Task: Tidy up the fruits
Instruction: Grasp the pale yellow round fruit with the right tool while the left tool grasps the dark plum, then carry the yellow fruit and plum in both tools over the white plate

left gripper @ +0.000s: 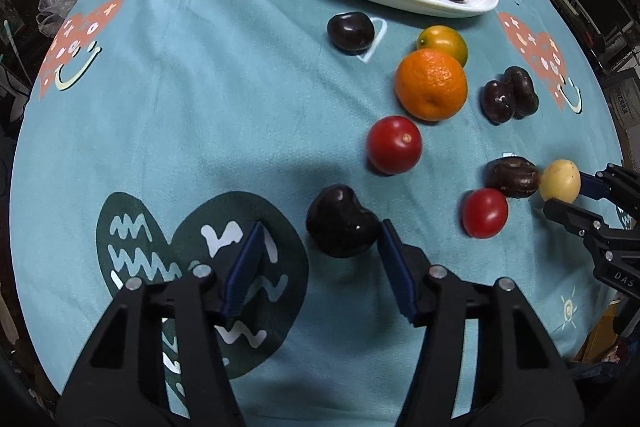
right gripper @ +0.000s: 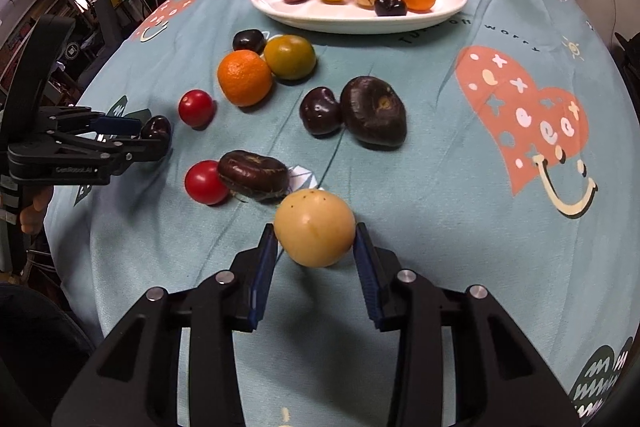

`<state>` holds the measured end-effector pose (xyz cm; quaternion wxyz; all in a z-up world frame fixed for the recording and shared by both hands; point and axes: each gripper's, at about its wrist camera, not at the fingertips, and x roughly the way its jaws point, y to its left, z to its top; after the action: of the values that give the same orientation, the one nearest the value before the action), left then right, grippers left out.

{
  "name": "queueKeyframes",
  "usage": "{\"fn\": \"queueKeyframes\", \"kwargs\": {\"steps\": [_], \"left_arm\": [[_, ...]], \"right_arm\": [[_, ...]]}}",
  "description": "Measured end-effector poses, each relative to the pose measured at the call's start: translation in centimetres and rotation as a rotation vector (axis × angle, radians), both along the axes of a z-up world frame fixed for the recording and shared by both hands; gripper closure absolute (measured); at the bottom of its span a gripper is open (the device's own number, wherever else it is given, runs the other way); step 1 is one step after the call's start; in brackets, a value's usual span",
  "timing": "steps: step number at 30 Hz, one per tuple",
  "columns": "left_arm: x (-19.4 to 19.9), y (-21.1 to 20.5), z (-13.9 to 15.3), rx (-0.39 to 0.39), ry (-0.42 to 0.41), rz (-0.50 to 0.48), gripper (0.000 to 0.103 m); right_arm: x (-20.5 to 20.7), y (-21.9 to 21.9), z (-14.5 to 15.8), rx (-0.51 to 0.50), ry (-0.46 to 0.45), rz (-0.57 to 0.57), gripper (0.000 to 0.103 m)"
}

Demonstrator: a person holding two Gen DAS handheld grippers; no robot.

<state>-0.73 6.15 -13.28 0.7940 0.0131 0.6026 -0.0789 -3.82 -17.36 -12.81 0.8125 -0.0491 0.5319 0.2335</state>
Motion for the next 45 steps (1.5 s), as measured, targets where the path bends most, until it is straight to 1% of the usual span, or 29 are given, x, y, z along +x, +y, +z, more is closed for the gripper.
{"fn": "queueKeyframes", "kwargs": {"steps": [4, 7, 9, 11, 15, 18, 21, 27, 31, 36, 45], "left_arm": [[0.1, 0.1, 0.0, -0.008, -0.001, -0.004, 0.045], [0.0, -0.1, 0.0, -0.014, -0.007, -0.013, 0.051], [-0.1, -0.3, 0.2, -0.023, -0.01, -0.021, 0.062], [-0.1, -0.7, 0.3, -0.021, -0.016, -0.025, 0.066], [-0.3, -1.2, 0.6, 0.005, -0.025, -0.026, 0.067], [-0.7, -1.0, 1.4, 0.017, -0.045, -0.028, 0.067], [-0.9, -1.5, 2.2, 0.053, -0.069, -0.034, 0.067], [-2.0, -2.6, 4.3, 0.089, -0.135, -0.072, 0.067], [-2.6, -3.6, 5.0, 0.101, -0.156, -0.097, 0.067], [-3.0, -4.1, 5.2, 0.111, -0.157, -0.117, 0.067], [-2.7, -4.7, 5.0, 0.119, -0.152, -0.136, 0.067]], "right_arm": [[-0.3, 0.6, -0.1, 0.0, 0.008, 0.015, 0.064], [-0.6, 0.9, -0.2, -0.004, 0.016, 0.019, 0.064], [-0.8, 1.0, -0.4, -0.004, 0.021, 0.022, 0.064], [-1.1, 1.2, -0.5, -0.004, 0.026, 0.028, 0.064], [-1.7, 1.5, -0.5, -0.002, 0.029, 0.041, 0.064], [-2.2, 1.9, -0.6, 0.002, 0.031, 0.053, 0.064], [-2.6, 2.2, -0.6, 0.005, 0.034, 0.065, 0.064], [-3.5, 3.2, 0.0, 0.03, 0.024, 0.108, 0.064], [-4.1, 3.9, 0.1, 0.034, 0.023, 0.131, 0.064], [-4.4, 4.2, -0.1, 0.037, 0.032, 0.139, 0.064], [-4.3, 4.1, -0.2, 0.052, 0.037, 0.137, 0.064]]}}
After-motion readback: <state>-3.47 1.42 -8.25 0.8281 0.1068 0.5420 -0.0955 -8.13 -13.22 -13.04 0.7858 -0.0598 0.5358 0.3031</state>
